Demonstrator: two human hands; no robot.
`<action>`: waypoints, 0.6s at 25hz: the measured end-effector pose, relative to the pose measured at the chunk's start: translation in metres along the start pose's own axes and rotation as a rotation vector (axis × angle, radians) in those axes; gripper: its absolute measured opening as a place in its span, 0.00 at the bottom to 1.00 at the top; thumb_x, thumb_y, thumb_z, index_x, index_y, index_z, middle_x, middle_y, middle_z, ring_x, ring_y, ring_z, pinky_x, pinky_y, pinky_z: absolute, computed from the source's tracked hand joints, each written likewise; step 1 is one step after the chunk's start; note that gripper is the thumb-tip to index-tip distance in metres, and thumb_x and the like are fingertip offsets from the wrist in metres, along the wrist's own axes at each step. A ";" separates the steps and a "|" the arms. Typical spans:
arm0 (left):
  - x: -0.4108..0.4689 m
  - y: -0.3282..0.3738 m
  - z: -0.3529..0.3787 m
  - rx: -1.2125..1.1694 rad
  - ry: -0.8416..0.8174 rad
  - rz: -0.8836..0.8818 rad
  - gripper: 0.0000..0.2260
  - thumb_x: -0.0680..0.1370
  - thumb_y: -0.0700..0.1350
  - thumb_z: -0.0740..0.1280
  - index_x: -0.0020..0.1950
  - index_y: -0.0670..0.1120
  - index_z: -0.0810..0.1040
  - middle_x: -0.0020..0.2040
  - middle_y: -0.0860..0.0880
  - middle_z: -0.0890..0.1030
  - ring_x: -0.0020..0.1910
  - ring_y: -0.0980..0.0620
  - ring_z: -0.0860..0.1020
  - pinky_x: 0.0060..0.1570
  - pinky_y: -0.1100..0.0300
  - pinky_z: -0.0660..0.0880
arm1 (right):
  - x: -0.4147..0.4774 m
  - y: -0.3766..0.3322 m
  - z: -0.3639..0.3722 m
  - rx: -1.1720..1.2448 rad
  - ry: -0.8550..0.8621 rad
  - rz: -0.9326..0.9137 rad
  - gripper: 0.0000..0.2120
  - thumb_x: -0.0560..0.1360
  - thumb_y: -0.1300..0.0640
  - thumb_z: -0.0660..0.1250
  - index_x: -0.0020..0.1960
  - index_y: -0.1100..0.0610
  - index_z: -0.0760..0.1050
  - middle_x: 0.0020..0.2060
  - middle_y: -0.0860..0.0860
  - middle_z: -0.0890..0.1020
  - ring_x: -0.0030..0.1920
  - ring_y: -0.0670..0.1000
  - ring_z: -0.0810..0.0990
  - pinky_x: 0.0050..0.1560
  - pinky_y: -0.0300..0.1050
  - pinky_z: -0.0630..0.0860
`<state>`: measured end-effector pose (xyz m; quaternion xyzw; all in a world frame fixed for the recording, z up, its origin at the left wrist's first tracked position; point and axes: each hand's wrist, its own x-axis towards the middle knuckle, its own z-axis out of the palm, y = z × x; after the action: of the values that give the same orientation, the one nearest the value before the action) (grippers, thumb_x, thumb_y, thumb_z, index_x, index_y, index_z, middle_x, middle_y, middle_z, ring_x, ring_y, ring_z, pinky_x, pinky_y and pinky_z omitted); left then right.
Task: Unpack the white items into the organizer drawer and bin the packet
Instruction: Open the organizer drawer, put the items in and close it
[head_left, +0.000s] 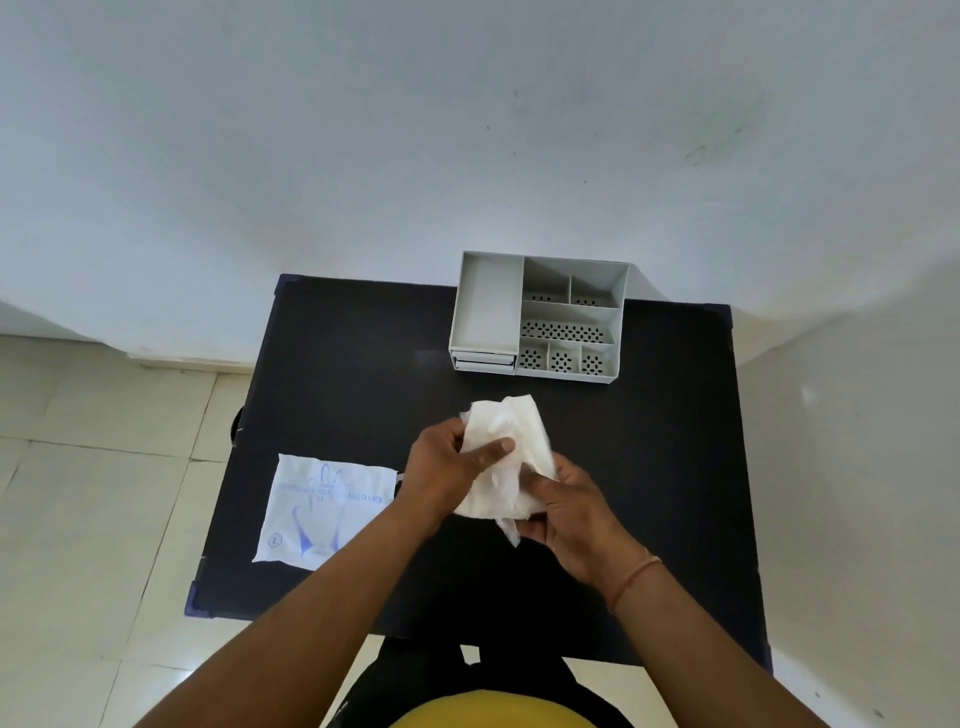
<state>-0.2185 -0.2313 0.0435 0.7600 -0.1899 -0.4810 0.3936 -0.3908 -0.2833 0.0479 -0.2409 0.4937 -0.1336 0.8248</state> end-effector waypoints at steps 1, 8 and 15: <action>0.006 0.007 -0.006 -0.086 -0.011 -0.013 0.16 0.71 0.65 0.79 0.47 0.53 0.89 0.43 0.54 0.91 0.43 0.54 0.90 0.36 0.64 0.83 | 0.000 -0.001 0.000 0.049 0.040 0.001 0.12 0.80 0.57 0.72 0.63 0.55 0.82 0.58 0.60 0.88 0.52 0.59 0.90 0.42 0.51 0.86; 0.110 0.035 -0.006 -0.544 0.143 -0.451 0.08 0.83 0.39 0.68 0.58 0.41 0.86 0.51 0.43 0.89 0.42 0.47 0.87 0.43 0.48 0.86 | -0.005 -0.013 -0.008 0.433 0.083 -0.020 0.18 0.81 0.65 0.68 0.69 0.58 0.78 0.64 0.63 0.85 0.58 0.62 0.87 0.40 0.49 0.87; 0.148 0.035 0.013 -0.709 0.186 -0.500 0.06 0.80 0.31 0.69 0.55 0.37 0.83 0.38 0.42 0.85 0.28 0.52 0.84 0.34 0.50 0.84 | -0.001 -0.017 0.001 0.435 0.097 -0.084 0.17 0.83 0.64 0.64 0.71 0.58 0.77 0.65 0.61 0.85 0.60 0.61 0.86 0.42 0.48 0.87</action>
<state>-0.1581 -0.3576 -0.0186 0.6408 0.2127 -0.5264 0.5167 -0.3900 -0.2970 0.0576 -0.0711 0.4821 -0.2828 0.8262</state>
